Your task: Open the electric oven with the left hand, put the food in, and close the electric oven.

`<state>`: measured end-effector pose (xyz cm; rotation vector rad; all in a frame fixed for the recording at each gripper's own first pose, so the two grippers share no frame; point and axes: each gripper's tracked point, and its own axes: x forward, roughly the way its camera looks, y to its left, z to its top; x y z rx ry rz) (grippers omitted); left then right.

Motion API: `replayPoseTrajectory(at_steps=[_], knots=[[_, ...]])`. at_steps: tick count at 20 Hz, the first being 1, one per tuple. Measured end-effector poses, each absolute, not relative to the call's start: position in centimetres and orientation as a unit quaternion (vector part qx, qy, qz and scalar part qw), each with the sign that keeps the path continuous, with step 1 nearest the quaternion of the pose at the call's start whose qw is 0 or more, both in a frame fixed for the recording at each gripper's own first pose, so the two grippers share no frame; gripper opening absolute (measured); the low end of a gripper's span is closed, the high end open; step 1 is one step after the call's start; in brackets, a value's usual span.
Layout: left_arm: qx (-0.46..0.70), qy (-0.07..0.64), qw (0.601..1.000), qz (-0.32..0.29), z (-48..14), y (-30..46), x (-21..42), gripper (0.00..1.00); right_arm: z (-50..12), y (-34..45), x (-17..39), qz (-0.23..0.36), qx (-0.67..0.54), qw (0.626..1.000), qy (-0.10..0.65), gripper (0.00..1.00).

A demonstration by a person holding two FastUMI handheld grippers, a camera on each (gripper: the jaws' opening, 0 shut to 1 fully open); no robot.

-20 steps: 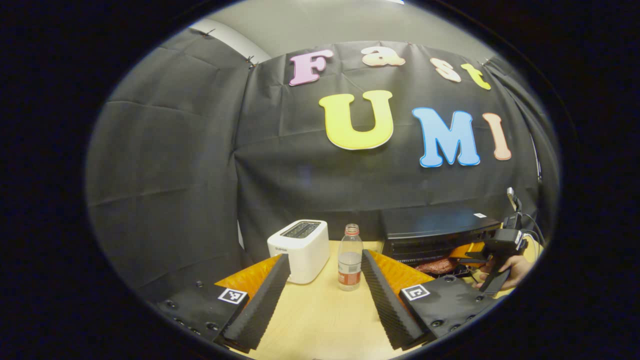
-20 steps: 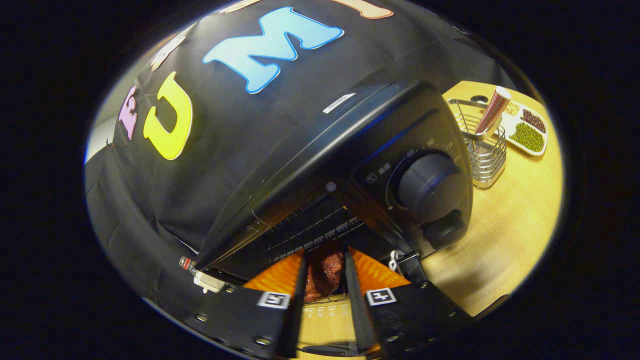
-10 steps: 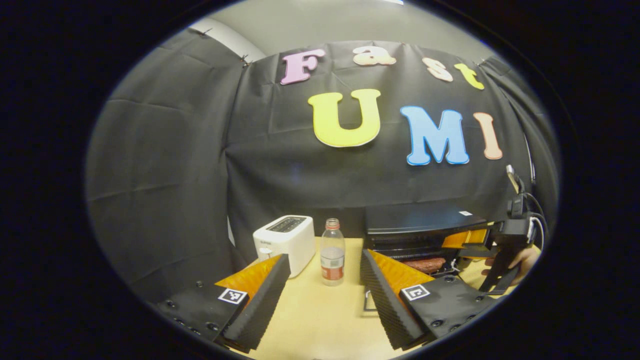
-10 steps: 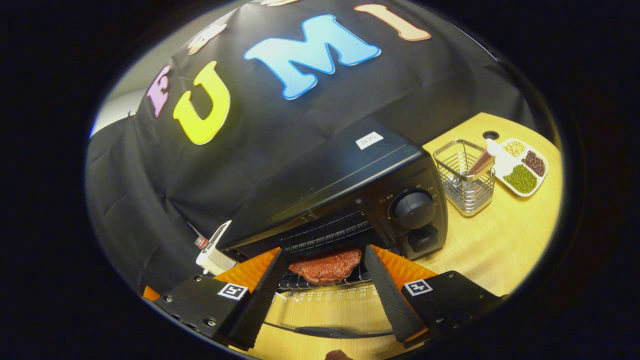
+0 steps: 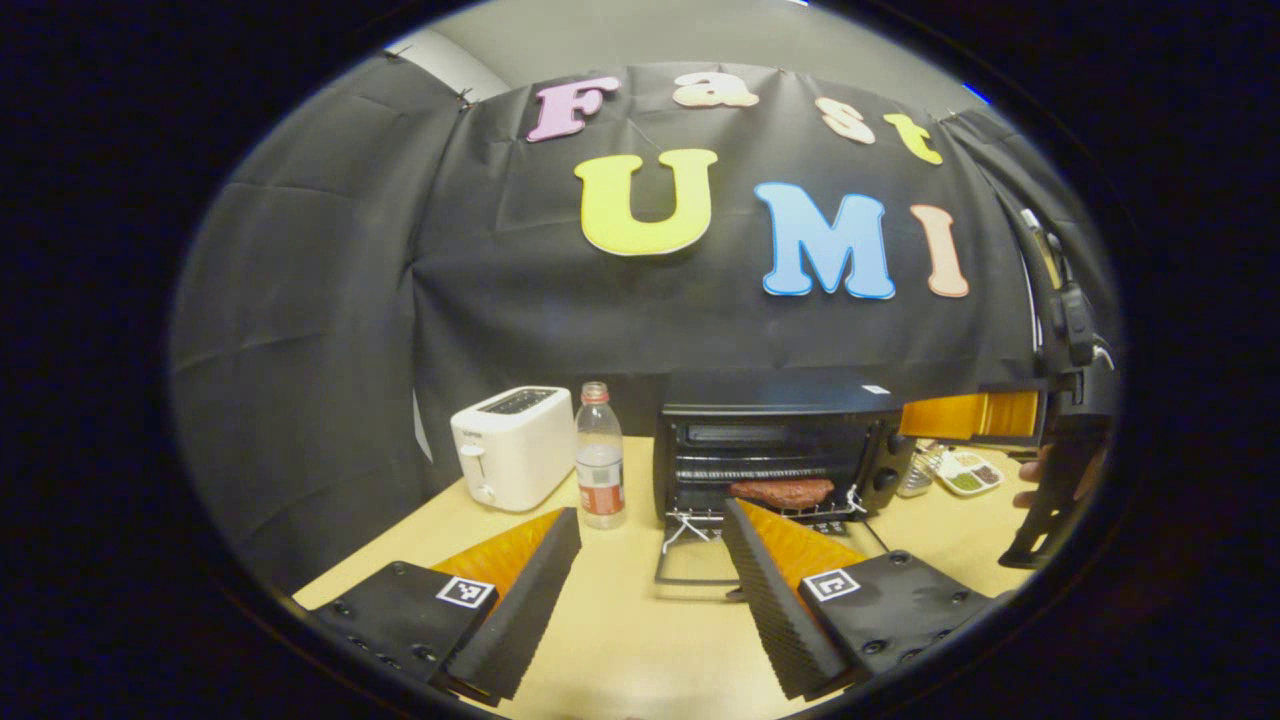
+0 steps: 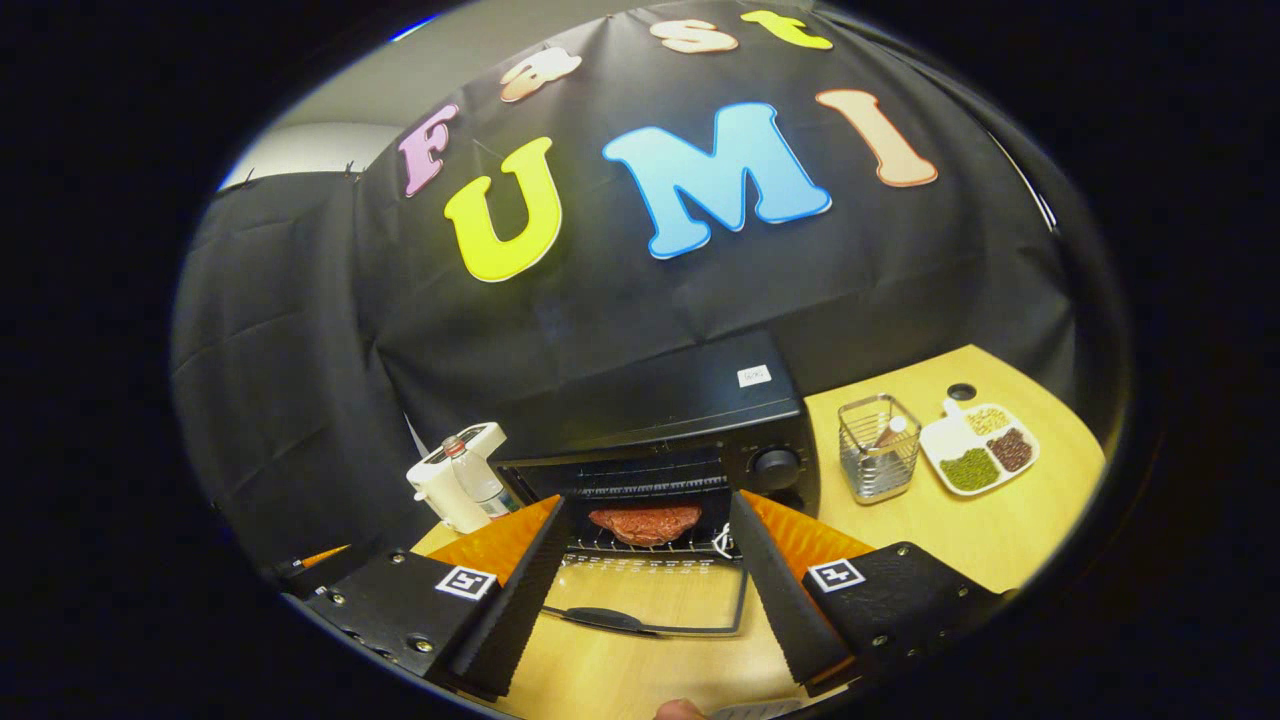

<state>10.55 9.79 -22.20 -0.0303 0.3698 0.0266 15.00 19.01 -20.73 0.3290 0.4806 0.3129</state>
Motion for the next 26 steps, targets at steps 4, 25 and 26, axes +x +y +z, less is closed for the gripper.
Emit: replayPoseTrajectory(at_steps=[4, 25, 26], knots=[[-0.025, 0.217, 0.976, -0.013, -24.8, 7.1, 10.0, 1.00, -18.9, 16.1, 12.7, 0.137, 0.136, 0.957, 0.218, 0.98], [-0.023, 0.441, 0.891, -0.104, -41.0, -3.3, 11.9, 0.97, -15.9, 4.5, 8.2, 0.020, 0.027, 0.983, 0.180, 0.98], [-0.022, 0.446, 0.889, -0.106, -41.7, -3.2, 12.0, 0.97, -16.0, 4.4, 8.1, 0.020, 0.028, 0.983, 0.182, 0.98]])
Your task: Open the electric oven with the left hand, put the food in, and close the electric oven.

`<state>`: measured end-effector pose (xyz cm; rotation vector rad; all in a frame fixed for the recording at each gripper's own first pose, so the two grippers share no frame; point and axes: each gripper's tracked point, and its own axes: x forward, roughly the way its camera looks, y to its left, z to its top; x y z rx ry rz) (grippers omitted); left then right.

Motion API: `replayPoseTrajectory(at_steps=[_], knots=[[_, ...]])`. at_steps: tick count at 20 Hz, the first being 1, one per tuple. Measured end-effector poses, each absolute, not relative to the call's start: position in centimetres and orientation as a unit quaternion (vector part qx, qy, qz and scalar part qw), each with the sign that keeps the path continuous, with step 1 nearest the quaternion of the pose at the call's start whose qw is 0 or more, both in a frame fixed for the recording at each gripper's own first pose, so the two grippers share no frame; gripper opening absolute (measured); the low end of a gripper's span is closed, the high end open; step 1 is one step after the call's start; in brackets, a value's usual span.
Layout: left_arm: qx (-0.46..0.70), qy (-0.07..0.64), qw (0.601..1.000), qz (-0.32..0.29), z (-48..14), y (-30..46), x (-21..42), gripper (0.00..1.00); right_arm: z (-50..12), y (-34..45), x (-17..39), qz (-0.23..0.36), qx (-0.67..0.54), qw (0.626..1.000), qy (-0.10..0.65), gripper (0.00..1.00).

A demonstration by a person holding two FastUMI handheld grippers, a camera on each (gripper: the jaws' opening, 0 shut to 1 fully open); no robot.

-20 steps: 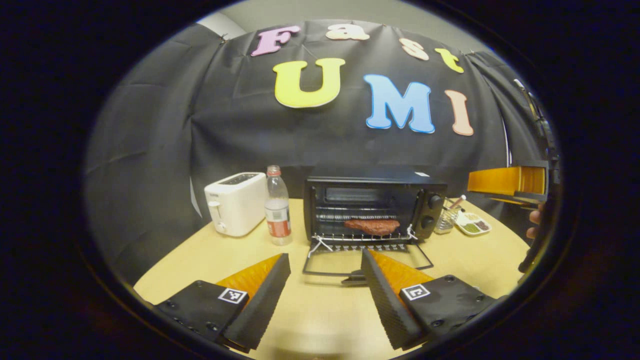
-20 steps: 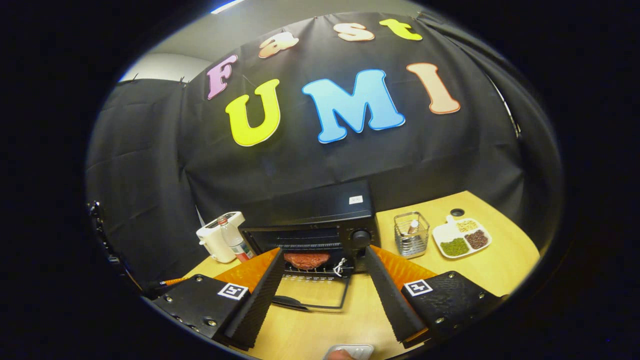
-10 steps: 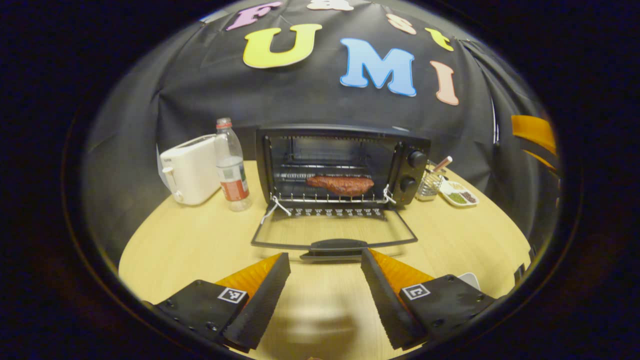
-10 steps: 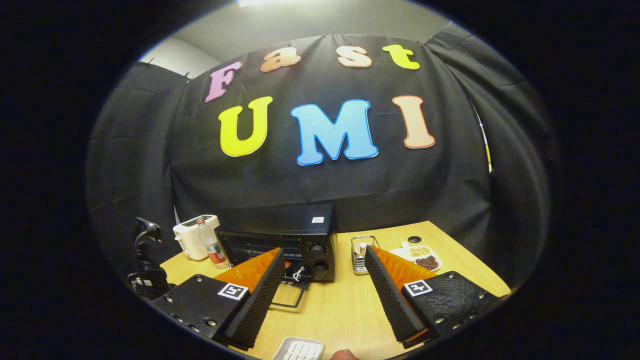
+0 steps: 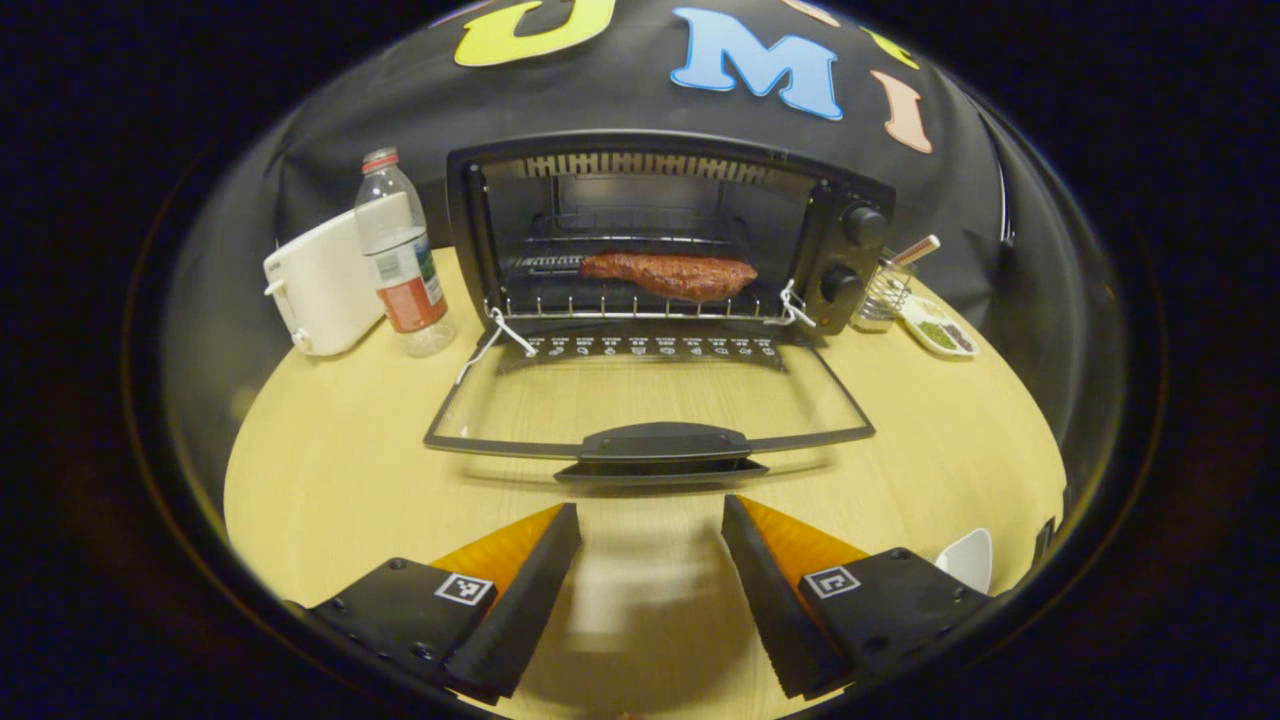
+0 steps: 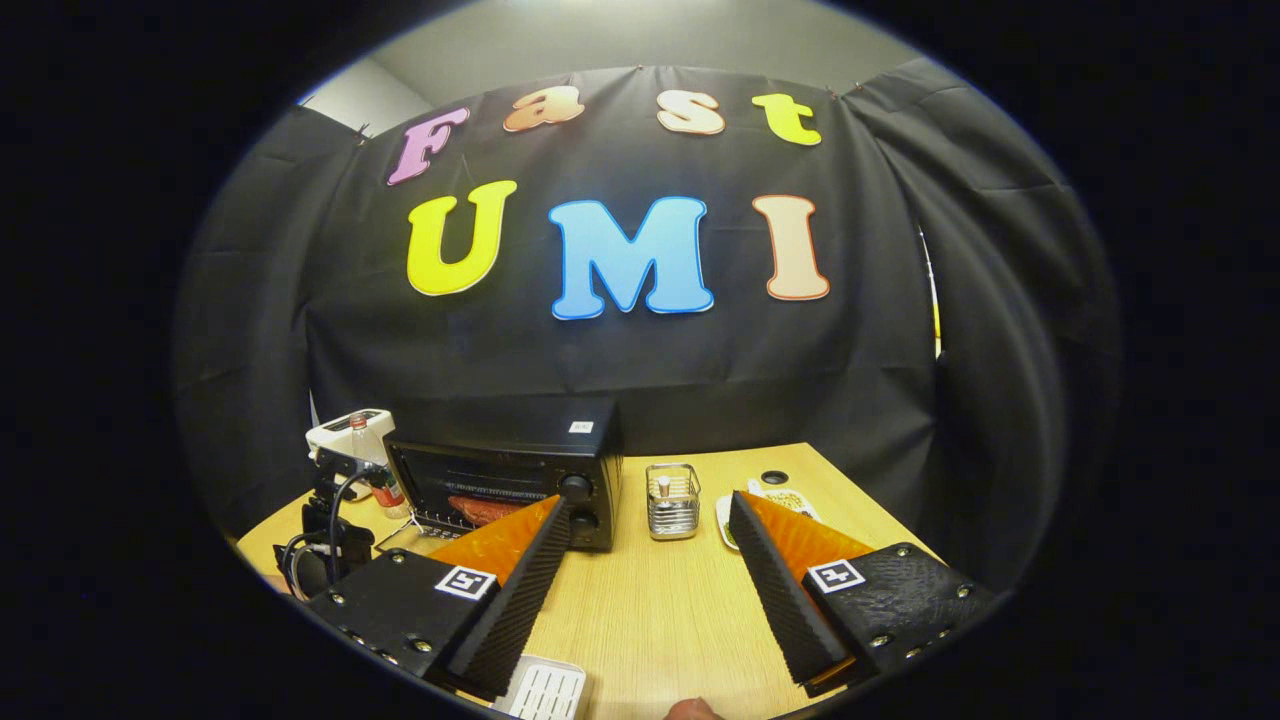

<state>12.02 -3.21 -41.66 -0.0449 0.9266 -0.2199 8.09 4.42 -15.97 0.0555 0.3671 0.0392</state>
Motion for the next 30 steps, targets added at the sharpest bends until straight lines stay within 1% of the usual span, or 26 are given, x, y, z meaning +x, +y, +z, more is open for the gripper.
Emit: replayPoseTrajectory(at_steps=[2, 3, 4, 5, 10, 11, 12, 13, 15, 16, 17, 18, 19, 21, 25, 26, 27, 29, 30], knots=[[-0.016, 0.452, 0.885, -0.107, -42.2, -3.3, 12.2, 0.96, -15.7, 4.4, 8.0, 0.018, 0.026, 0.983, 0.182, 0.98], [-0.013, 0.455, 0.884, -0.106, -42.5, -3.2, 12.3, 1.00, -15.7, 4.4, 8.0, 0.017, 0.023, 0.983, 0.181, 0.98], [-0.010, 0.457, 0.883, -0.103, -42.7, -3.1, 12.5, 1.00, -15.6, 4.4, 8.0, 0.018, 0.020, 0.983, 0.182, 0.98], [-0.005, 0.452, 0.886, -0.102, -42.7, -3.0, 12.9, 0.98, -15.7, 4.5, 7.9, 0.020, 0.017, 0.983, 0.183, 0.98], [0.005, 0.450, 0.888, -0.098, -43.0, -2.8, 13.6, 0.97, -15.5, 5.2, 7.8, 0.028, 0.013, 0.982, 0.184, 0.98], [0.004, 0.448, 0.889, -0.097, -42.9, -2.8, 13.7, 0.92, -15.5, 5.3, 7.8, 0.030, 0.014, 0.982, 0.184, 0.98], [0.003, 0.448, 0.889, -0.096, -43.0, -2.8, 13.7, 1.00, -15.5, 5.4, 7.8, 0.032, 0.014, 0.982, 0.184, 0.98], [0.001, 0.446, 0.890, -0.095, -42.8, -2.8, 13.7, 1.00, -15.4, 5.5, 7.8, 0.034, 0.014, 0.982, 0.184, 0.98], [0.002, 0.438, 0.894, -0.094, -42.2, -2.6, 13.7, 1.00, -15.2, 5.8, 7.8, 0.039, 0.012, 0.982, 0.182, 0.98], [0.003, 0.432, 0.897, -0.095, -41.8, -2.6, 13.7, 0.97, -15.2, 5.9, 7.8, 0.042, 0.012, 0.982, 0.182, 0.98], [0.005, 0.426, 0.900, -0.096, -41.3, -2.6, 13.7, 1.00, -15.2, 6.1, 7.8, 0.045, 0.013, 0.982, 0.182, 0.98], [0.006, 0.419, 0.903, -0.096, -40.8, -2.5, 13.7, 0.97, -15.1, 6.2, 7.8, 0.047, 0.013, 0.982, 0.182, 0.98], [0.006, 0.414, 0.905, -0.097, -40.3, -2.5, 13.8, 0.92, -15.2, 6.4, 7.7, 0.050, 0.013, 0.982, 0.182, 0.98], [0.005, 0.405, 0.909, -0.097, -39.4, -2.4, 13.8, 1.00, -15.1, 6.7, 7.7, 0.055, 0.014, 0.982, 0.182, 0.98], [0.004, 0.384, 0.918, -0.097, -37.7, -2.3, 14.2, 1.00, -14.9, 7.2, 7.7, 0.061, 0.016, 0.982, 0.180, 0.98], [0.004, 0.376, 0.922, -0.097, -37.4, -2.2, 14.3, 0.97, -14.9, 7.2, 7.7, 0.062, 0.016, 0.982, 0.179, 0.98], [0.002, 0.366, 0.926, -0.097, -36.9, -2.2, 14.7, 1.00, -14.9, 7.3, 7.7, 0.063, 0.016, 0.982, 0.179, 0.98], [-0.002, 0.349, 0.932, -0.097, -35.8, -2.3, 15.1, 1.00, -15.1, 7.5, 7.6, 0.065, 0.016, 0.981, 0.182, 0.98], [-0.004, 0.341, 0.935, -0.098, -35.2, -2.2, 15.2, 0.97, -15.2, 7.6, 7.7, 0.065, 0.016, 0.981, 0.183, 0.98]])
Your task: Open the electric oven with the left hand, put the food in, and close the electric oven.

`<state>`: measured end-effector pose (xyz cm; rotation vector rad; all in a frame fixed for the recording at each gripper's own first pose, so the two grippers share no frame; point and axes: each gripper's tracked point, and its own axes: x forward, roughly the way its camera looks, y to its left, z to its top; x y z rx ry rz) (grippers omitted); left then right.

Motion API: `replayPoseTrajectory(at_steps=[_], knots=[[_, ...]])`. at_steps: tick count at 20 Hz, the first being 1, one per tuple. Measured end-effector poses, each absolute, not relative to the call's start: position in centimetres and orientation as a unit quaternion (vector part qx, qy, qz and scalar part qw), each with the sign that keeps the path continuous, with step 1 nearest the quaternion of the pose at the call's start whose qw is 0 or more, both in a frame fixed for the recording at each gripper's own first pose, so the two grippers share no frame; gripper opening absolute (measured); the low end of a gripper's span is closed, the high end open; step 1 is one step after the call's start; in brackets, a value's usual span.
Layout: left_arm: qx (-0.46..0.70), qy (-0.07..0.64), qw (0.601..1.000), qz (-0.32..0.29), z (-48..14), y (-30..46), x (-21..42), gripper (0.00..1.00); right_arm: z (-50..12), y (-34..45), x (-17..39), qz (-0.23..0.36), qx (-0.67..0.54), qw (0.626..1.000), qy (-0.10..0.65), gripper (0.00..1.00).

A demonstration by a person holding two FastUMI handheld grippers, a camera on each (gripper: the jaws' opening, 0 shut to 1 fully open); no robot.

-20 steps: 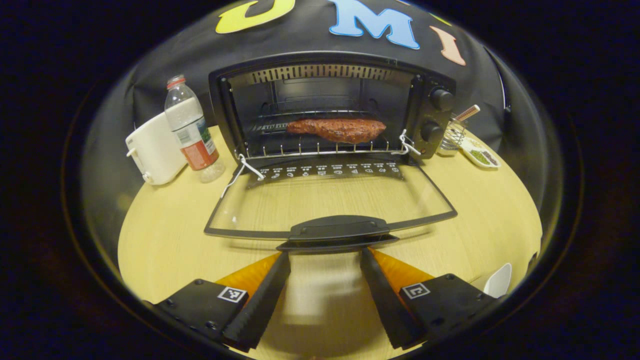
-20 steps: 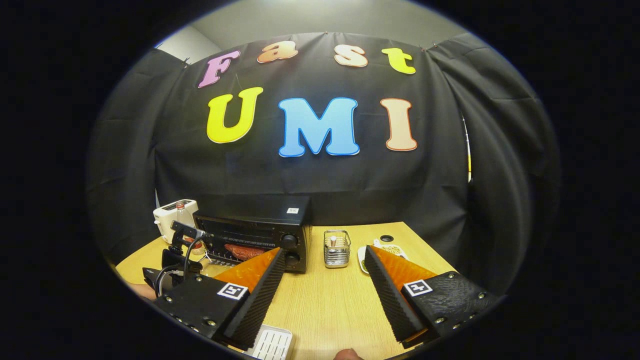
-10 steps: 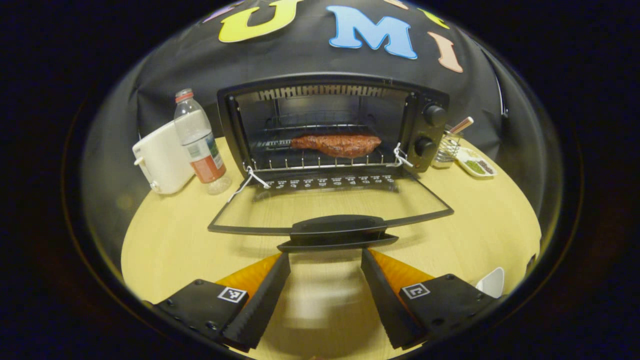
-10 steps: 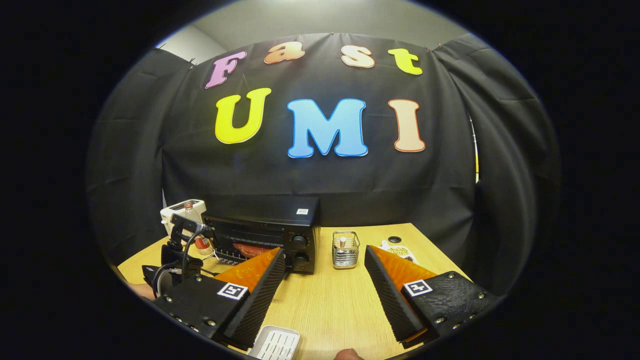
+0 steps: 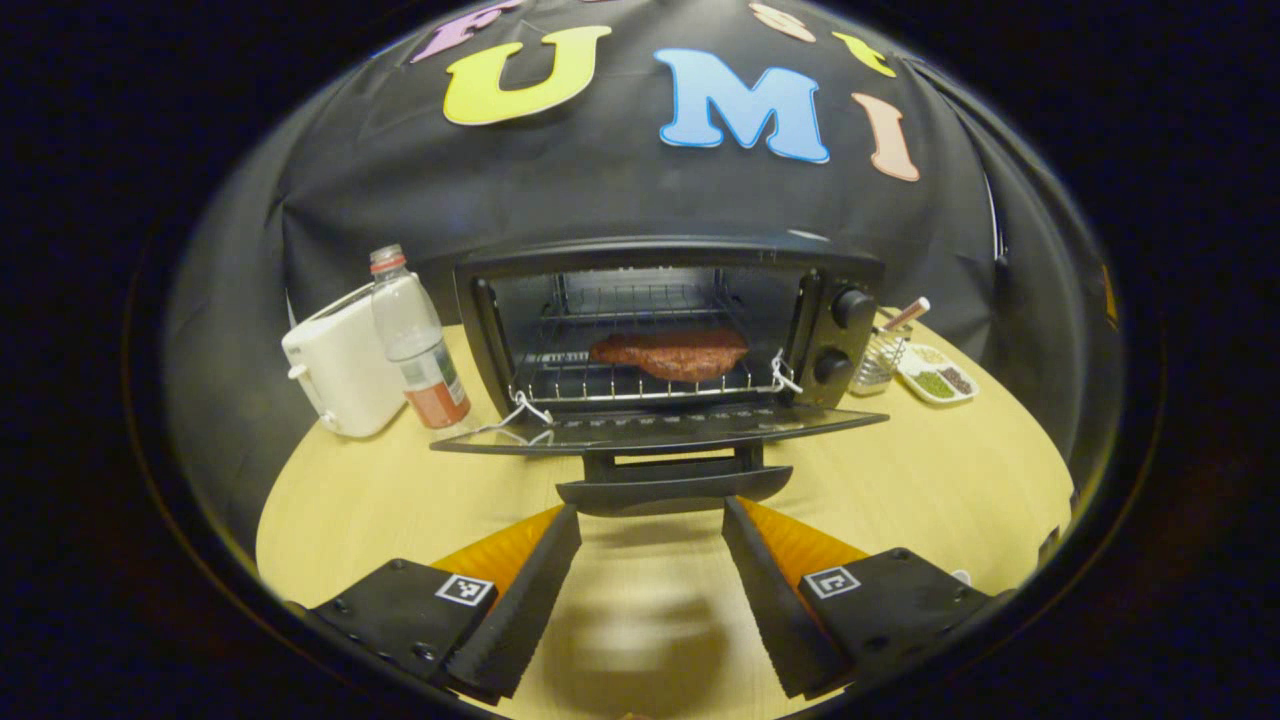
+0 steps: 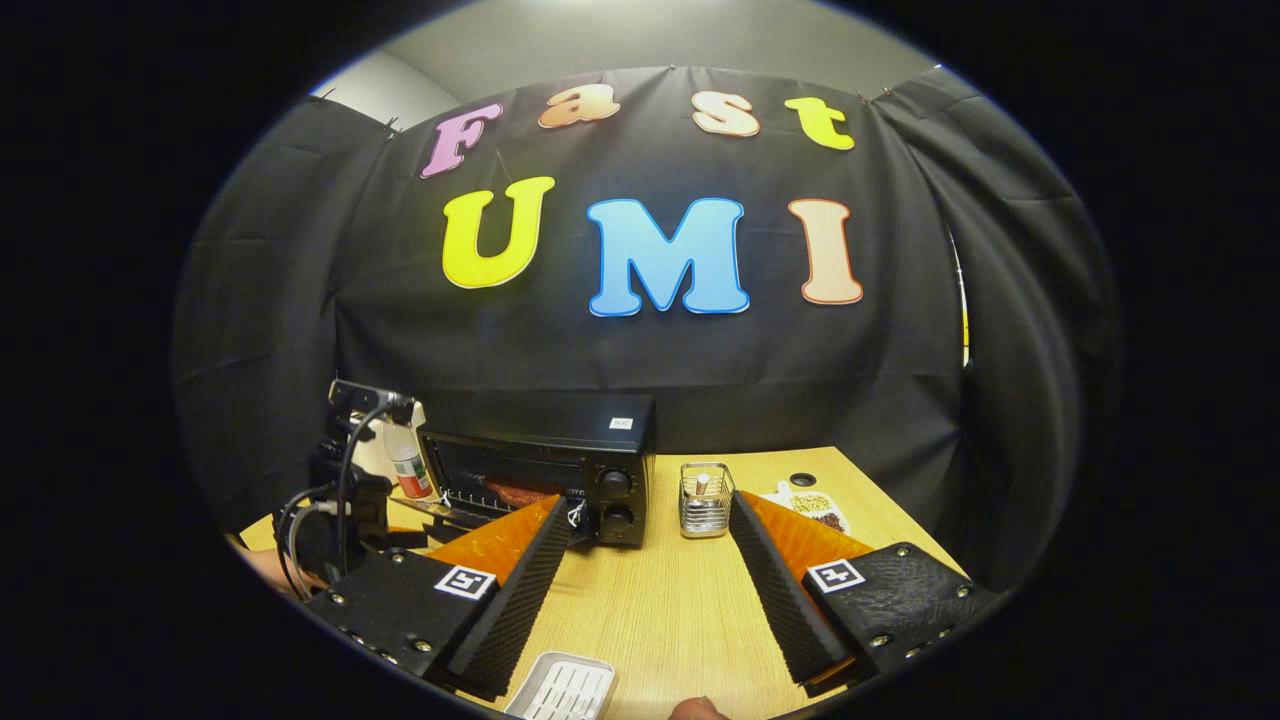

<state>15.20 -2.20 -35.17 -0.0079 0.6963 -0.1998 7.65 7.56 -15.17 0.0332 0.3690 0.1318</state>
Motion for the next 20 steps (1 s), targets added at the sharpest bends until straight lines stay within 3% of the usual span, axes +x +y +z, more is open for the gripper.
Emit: replayPoseTrajectory(at_steps=[1, 2, 6, 12, 18, 20], knots=[[-0.004, 0.333, 0.938, -0.098, -34.6, -2.1, 15.5, 1.00, -15.3, 7.7, 7.6, 0.066, 0.017, 0.980, 0.184, 0.98], [-0.004, 0.325, 0.941, -0.098, -34.2, -2.1, 15.7, 0.97, -15.2, 7.8, 7.6, 0.066, 0.018, 0.980, 0.185, 0.98], [0.007, 0.296, 0.950, -0.098, -32.7, -2.1, 17.0, 1.00, -15.0, 7.9, 7.6, 0.065, 0.017, 0.980, 0.185, 0.98], [0.010, 0.250, 0.963, -0.098, -30.5, -2.1, 20.1, 0.97, -15.3, 7.7, 7.4, 0.060, 0.018, 0.980, 0.189, 0.98], [-0.029, 0.161, 0.983, -0.087, -23.0, -1.8, 20.6, 1.00, -14.4, 7.1, 7.6, 0.050, 0.024, 0.983, 0.178, 0.98], [-0.032, 0.138, 0.986, -0.088, -20.3, -1.8, 19.6, 0.96, -13.5, 6.8, 7.7, 0.053, 0.027, 0.984, 0.167, 0.98]])
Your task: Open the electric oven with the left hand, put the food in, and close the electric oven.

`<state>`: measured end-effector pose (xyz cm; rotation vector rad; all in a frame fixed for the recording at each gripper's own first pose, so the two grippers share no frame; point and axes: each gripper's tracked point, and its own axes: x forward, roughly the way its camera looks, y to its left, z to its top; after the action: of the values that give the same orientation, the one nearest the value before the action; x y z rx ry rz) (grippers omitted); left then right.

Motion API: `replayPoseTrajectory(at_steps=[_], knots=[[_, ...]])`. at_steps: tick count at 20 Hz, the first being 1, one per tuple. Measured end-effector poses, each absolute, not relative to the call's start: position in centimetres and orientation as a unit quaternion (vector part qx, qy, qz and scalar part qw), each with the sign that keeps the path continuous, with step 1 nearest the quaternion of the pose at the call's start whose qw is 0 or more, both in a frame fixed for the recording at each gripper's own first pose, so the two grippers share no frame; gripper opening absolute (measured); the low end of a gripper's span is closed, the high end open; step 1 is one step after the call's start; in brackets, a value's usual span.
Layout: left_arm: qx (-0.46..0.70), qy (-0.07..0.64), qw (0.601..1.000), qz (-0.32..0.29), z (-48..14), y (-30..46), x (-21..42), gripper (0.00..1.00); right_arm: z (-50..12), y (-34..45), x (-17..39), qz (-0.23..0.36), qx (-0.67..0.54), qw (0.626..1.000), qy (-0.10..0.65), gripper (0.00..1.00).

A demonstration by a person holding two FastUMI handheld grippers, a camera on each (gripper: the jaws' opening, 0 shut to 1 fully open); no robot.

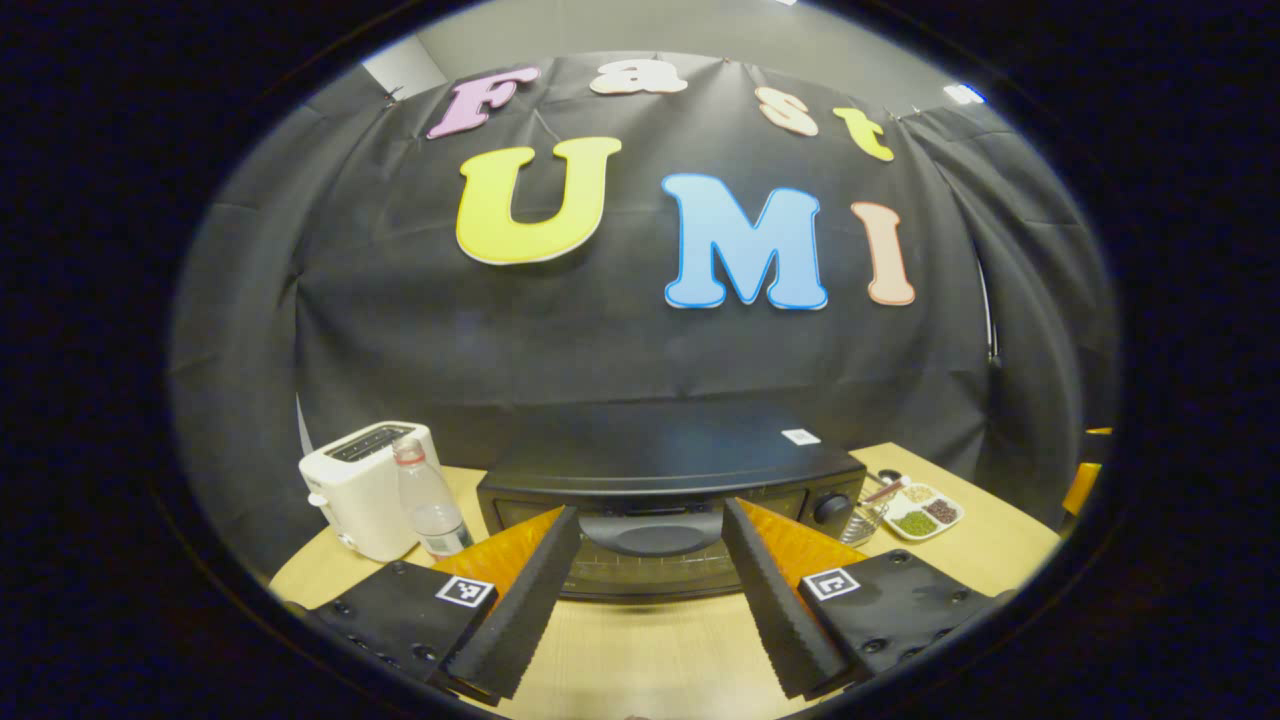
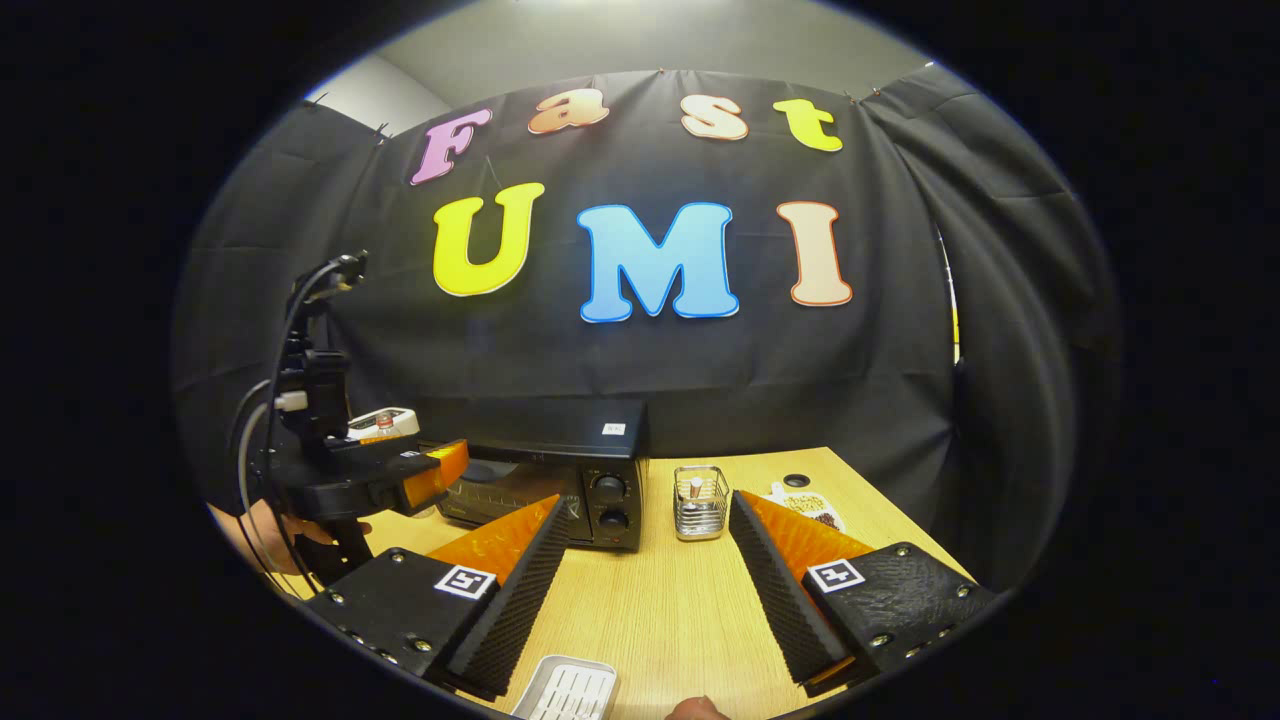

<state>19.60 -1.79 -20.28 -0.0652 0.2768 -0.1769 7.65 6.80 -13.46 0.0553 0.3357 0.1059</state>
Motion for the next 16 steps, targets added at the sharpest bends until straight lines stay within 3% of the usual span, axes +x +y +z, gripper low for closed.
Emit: replayPoseTrajectory(at_steps=[3, 4, 5, 7, 16], knots=[[-0.035, 0.117, 0.989, -0.086, -17.0, -2.1, 17.2, 1.00, -11.9, 5.7, 7.4, 0.052, 0.031, 0.987, 0.149, 0.98], [-0.036, 0.112, 0.990, -0.082, -16.0, -2.2, 16.2, 0.96, -11.3, 5.2, 7.0, 0.051, 0.034, 0.987, 0.146, 0.98], [-0.037, 0.104, 0.991, -0.077, -14.9, -2.3, 15.2, 1.00, -10.6, 4.8, 6.6, 0.052, 0.039, 0.988, 0.139, 0.98], [-0.036, 0.095, 0.993, -0.065, -13.0, -2.5, 12.6, 0.96, -9.4, 3.4, 5.9, 0.052, 0.042, 0.990, 0.124, 0.98], [-0.023, 0.071, 0.997, -0.018, -7.6, -4.0, 0.7, 1.00, -6.7, -1.7, -0.3, 0.079, 0.026, 0.992, 0.091, 0.97]])
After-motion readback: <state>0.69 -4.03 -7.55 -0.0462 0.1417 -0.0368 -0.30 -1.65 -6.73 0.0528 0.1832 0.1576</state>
